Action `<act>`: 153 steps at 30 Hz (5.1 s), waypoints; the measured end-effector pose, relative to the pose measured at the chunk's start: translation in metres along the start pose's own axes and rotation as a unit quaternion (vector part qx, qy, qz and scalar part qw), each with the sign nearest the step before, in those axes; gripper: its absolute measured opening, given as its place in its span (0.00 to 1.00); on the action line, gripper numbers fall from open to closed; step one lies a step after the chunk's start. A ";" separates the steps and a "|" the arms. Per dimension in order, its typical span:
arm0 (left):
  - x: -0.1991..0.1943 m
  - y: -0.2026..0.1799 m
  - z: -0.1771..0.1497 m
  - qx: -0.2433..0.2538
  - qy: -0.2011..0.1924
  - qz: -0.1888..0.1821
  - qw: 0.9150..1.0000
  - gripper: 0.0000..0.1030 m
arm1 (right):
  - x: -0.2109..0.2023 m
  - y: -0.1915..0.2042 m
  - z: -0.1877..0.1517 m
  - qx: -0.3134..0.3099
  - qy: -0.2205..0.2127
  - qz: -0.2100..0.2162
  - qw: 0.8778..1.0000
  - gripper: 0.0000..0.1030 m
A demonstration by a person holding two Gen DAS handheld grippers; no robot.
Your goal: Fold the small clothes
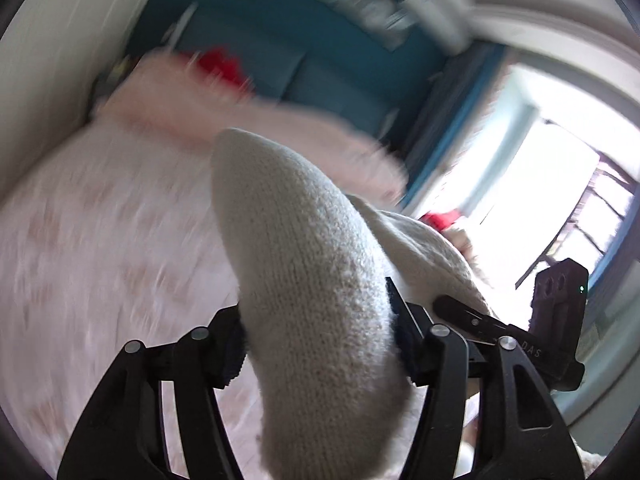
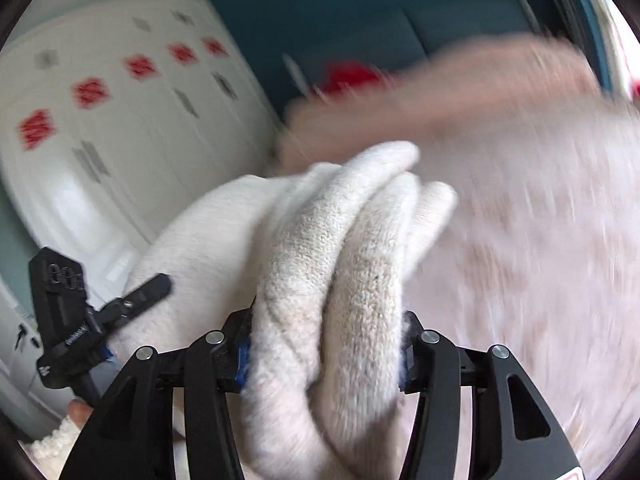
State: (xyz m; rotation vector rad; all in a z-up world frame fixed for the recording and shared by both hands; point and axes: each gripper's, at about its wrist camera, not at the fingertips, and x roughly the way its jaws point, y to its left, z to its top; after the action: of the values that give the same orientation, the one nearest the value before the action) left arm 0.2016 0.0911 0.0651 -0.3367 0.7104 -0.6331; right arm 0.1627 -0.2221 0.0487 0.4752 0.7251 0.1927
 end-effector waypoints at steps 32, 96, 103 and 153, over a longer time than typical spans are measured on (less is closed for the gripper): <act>0.062 0.066 -0.111 -0.081 0.166 0.156 0.970 0.17 | 0.080 -0.044 -0.090 0.008 0.132 -0.093 0.987 0.20; 0.034 -0.054 -0.135 0.099 0.140 0.201 0.964 0.50 | -0.011 0.000 -0.075 -0.025 0.057 -0.129 0.990 0.16; -0.005 -0.079 -0.131 0.096 0.087 0.221 0.967 0.82 | -0.071 0.020 -0.103 -0.043 -0.002 -0.165 0.985 0.33; -0.003 0.020 -0.144 -0.082 0.093 0.208 0.970 0.95 | -0.028 -0.054 -0.133 0.049 0.066 -0.163 0.983 0.80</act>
State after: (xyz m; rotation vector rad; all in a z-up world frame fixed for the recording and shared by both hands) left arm 0.1084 0.0972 -0.0465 -0.2702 0.9843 -0.2082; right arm 0.0527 -0.2325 -0.0471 0.4335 0.9345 -0.1215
